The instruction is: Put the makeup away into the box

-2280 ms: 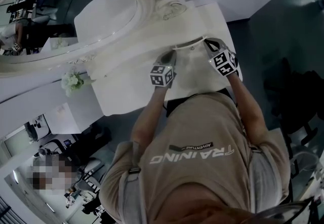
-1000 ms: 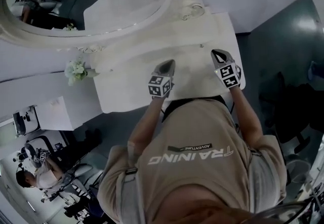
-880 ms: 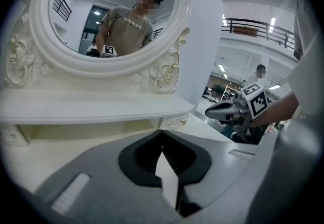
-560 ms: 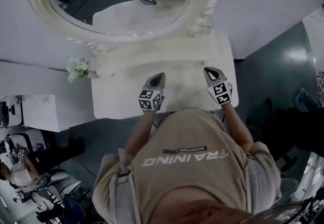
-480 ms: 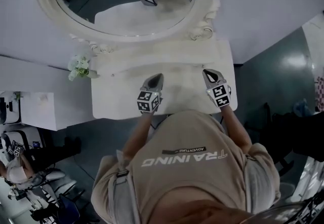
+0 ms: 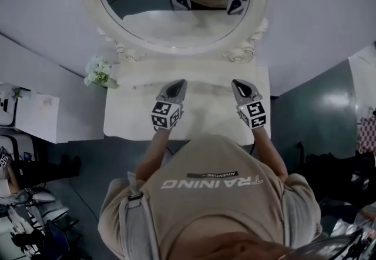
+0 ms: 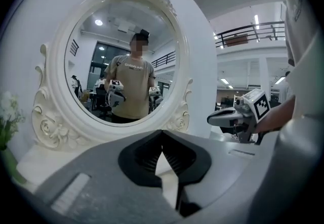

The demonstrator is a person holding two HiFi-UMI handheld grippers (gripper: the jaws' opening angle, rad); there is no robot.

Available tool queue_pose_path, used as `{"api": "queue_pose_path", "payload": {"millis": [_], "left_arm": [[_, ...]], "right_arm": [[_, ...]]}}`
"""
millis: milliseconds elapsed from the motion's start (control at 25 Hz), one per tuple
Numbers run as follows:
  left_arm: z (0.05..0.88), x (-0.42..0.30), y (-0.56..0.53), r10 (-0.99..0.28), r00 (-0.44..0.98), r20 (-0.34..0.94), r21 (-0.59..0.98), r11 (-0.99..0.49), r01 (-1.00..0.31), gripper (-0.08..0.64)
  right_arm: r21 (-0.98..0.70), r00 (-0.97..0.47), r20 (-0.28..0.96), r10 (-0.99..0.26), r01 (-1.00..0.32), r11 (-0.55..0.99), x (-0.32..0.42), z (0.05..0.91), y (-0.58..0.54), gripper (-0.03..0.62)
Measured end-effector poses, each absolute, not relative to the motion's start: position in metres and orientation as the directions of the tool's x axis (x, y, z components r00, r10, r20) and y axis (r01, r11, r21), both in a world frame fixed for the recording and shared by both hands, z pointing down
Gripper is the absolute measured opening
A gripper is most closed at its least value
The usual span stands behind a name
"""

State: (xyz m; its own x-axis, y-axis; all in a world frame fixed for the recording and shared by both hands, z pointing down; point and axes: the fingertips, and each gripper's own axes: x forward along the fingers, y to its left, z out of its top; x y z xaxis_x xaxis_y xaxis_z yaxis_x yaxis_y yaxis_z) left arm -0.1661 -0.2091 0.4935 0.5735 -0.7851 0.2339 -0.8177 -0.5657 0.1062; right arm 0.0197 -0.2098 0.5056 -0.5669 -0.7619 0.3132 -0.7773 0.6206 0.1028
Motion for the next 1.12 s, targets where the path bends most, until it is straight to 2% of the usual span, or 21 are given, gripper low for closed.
{"api": "queue_pose_path", "payload": {"millis": [560, 1120], "left_arm": [[0.412, -0.168, -0.221, -0.800, 0.585, 0.133, 0.031, -0.587, -0.809, 0.006], [0.425, -0.173, -0.221, -0.780, 0.609, 0.145, 0.019, -0.613, -0.790, 0.006]], "right_arm": [[0.057, -0.520, 0.162, -0.838, -0.843, 0.534, 0.049, 0.428, -0.215, 0.003], [0.069, -0.488, 0.130, -0.863, -0.864, 0.499, 0.058, 0.426, -0.212, 0.003]]}}
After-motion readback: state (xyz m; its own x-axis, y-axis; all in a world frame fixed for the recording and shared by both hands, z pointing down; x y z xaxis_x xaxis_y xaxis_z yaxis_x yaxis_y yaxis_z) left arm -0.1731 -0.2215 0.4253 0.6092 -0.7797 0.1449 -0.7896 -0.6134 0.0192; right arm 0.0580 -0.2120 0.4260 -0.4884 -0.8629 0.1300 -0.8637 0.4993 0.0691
